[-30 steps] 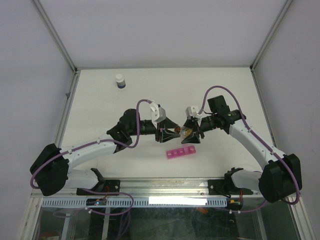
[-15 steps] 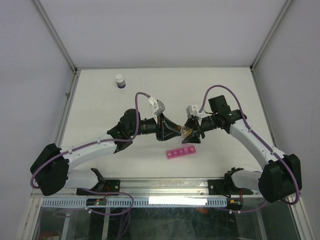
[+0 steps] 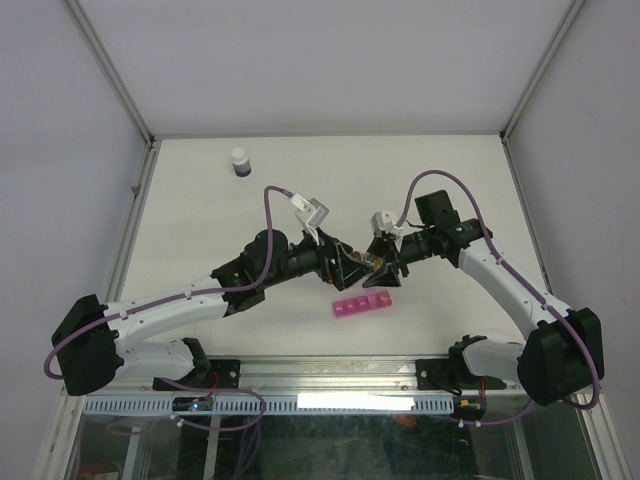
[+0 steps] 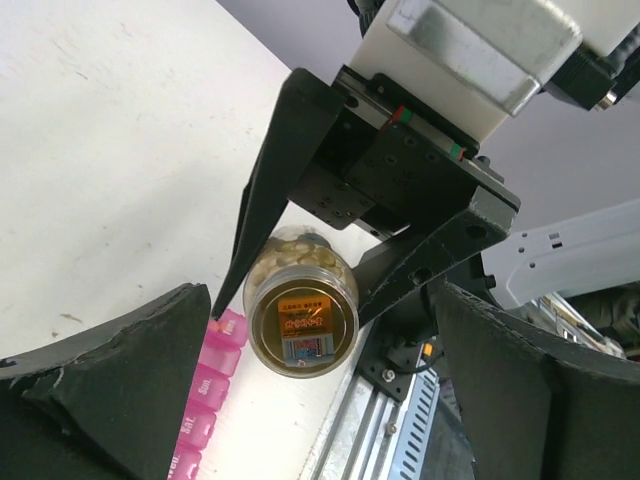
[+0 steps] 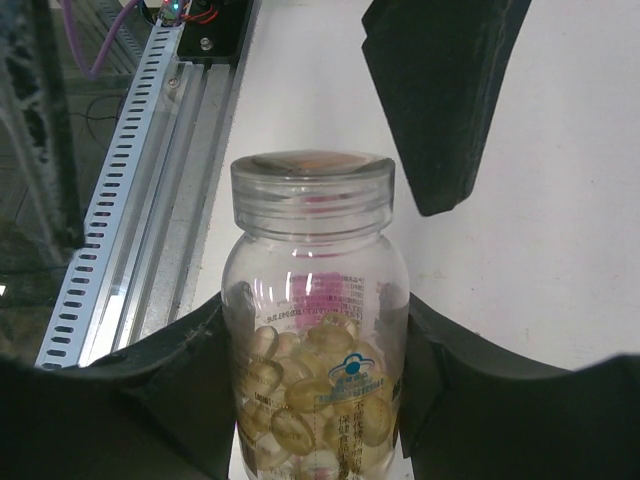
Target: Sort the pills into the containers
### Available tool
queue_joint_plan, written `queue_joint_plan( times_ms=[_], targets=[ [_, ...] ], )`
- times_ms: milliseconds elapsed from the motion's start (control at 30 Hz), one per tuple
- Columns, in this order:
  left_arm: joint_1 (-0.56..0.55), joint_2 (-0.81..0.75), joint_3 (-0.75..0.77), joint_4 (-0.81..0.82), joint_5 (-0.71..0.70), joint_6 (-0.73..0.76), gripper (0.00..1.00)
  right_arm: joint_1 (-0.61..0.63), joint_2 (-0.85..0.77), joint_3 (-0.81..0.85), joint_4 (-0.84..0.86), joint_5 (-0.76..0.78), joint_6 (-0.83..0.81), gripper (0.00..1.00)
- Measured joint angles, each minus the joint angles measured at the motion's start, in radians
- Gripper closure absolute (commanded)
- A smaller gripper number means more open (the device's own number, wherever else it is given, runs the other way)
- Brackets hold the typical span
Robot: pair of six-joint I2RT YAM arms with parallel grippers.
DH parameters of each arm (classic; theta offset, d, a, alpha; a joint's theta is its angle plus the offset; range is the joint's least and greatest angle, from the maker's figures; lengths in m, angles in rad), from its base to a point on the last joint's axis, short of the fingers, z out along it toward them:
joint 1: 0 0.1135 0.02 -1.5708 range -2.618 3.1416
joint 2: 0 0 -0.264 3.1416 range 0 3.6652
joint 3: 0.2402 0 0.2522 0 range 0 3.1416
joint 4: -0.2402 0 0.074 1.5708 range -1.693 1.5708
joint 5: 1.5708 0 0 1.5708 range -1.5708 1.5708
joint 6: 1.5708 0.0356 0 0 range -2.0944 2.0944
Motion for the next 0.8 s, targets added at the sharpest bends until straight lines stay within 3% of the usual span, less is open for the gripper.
queue_joint_plan(
  times_ms=[333, 600, 800],
  targets=[
    [0.000, -0.138, -0.019, -0.050, -0.039, 0.231, 0.01, 0.000, 0.000, 0.000, -0.001, 0.000, -0.001, 1.00],
    [0.003, -0.167, -0.105, 0.018, 0.104, 0.604, 0.04, 0.000, 0.000, 0.000, -0.002, -0.002, -0.019, 1.00],
    [0.037, -0.081, -0.098, 0.040, 0.204, 0.716, 0.14, 0.000, 0.000, 0.000, -0.006, -0.006, -0.032, 1.00]
  ],
)
